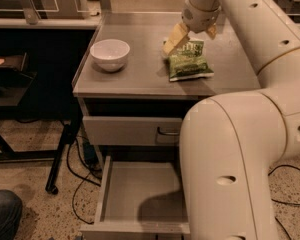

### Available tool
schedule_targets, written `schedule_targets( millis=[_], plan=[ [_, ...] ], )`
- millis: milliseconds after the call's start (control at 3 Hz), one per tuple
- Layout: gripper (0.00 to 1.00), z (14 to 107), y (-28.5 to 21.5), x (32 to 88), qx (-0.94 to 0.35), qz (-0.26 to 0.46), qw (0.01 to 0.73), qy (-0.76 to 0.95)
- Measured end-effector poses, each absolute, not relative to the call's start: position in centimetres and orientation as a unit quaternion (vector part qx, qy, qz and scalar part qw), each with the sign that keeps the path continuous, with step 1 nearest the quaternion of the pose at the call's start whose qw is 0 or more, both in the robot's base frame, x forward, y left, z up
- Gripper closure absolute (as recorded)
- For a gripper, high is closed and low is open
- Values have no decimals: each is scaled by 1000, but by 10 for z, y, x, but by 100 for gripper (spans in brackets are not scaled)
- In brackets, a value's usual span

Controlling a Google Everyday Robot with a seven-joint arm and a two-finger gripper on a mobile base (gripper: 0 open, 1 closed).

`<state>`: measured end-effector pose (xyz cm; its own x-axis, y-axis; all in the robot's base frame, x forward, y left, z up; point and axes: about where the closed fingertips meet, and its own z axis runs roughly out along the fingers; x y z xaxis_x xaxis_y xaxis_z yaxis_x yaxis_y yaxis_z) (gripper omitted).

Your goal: Place green jalapeno chip bag into middle drawer

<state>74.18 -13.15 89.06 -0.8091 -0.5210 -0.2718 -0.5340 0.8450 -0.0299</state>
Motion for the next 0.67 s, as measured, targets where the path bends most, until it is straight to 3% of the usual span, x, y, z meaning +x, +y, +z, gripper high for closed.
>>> schedule_targets(
  millis=[667],
  plan=[
    [0, 878, -136, 757, -261, 24, 148, 954]
  ],
)
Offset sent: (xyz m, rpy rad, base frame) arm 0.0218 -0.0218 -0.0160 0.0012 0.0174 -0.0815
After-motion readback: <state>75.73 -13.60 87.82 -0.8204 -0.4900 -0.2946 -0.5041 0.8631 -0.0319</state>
